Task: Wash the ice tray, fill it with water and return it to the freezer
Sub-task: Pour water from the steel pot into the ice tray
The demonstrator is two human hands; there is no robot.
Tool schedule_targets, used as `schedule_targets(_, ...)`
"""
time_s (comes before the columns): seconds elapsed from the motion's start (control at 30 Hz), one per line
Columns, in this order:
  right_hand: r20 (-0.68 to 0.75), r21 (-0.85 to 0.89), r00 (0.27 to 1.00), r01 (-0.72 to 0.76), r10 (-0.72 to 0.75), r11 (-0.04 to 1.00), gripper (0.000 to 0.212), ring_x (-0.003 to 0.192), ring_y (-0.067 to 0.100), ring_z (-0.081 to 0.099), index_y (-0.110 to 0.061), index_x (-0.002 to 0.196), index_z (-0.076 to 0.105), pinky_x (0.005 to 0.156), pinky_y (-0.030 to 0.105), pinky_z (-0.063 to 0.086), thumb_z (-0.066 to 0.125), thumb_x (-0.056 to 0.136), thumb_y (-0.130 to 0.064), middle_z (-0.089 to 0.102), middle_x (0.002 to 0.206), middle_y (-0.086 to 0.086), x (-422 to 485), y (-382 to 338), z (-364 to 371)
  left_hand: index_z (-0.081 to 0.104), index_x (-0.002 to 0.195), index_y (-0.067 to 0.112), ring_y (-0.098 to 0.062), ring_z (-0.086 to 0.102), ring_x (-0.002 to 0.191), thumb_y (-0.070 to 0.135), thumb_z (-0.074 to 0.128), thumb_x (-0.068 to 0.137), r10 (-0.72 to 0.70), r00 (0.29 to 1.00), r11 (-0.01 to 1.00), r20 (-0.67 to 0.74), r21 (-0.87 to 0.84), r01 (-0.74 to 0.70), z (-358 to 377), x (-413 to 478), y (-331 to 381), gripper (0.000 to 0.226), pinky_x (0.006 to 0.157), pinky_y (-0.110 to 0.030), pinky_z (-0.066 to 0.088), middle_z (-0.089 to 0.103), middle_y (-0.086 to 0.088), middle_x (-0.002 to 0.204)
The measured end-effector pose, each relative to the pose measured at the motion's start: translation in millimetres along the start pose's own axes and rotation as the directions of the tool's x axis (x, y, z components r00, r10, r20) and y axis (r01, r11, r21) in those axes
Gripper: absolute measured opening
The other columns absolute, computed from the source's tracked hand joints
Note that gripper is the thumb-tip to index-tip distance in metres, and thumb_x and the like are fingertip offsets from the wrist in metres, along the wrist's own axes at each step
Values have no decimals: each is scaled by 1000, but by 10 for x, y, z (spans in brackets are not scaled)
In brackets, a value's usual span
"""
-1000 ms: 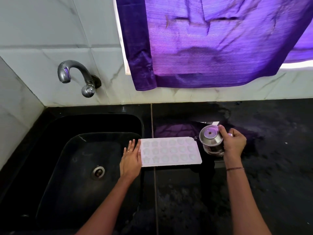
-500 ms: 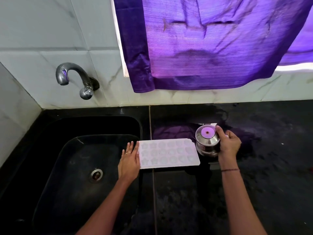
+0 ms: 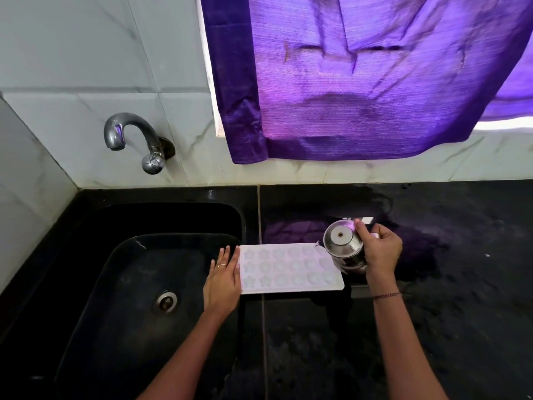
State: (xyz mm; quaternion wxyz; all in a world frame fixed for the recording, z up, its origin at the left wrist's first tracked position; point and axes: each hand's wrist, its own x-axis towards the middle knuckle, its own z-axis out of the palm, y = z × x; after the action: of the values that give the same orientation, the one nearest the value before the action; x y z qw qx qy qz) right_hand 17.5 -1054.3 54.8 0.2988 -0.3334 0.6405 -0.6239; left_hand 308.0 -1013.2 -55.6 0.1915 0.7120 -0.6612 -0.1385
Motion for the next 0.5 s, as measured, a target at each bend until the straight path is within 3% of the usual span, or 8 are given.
schedule_targets(0.13, -2, -10, 1000, 28, -28, 1000, 52, 43, 2, 29, -14, 47, 33, 45, 18, 31, 75, 77, -12, 34, 36, -13, -14, -43, 1, 22, 148, 20, -13, 8, 146, 46, -5, 85, 1, 1000, 1000, -1, 2, -1, 2, 2, -2, 74, 117, -29, 3, 21, -2, 156)
schedule_targets(0.3, -13, -11, 999, 38, -38, 999, 50, 38, 4, 31, -13, 48, 33, 42, 11, 29, 74, 78, -11, 35, 34, -13, -27, -68, -25, 21, 149, 22, -11, 7, 146, 46, -6, 84, -1, 1000, 1000, -3, 7, 1, -3, 1, 11, 74, 117, -28, 2, 19, 0, 157)
schedule_targets(0.5, -35, 40, 999, -17, 18, 999, 54, 39, 3, 23, -15, 49, 28, 42, 16, 24, 74, 78, -10, 26, 34, -12, -13, -76, -34, 19, 149, 22, -10, 5, 145, 46, -8, 84, -2, 1000, 1000, -1, 16, 2, -14, -10, 13, 75, 116, -25, 0, 18, 0, 157)
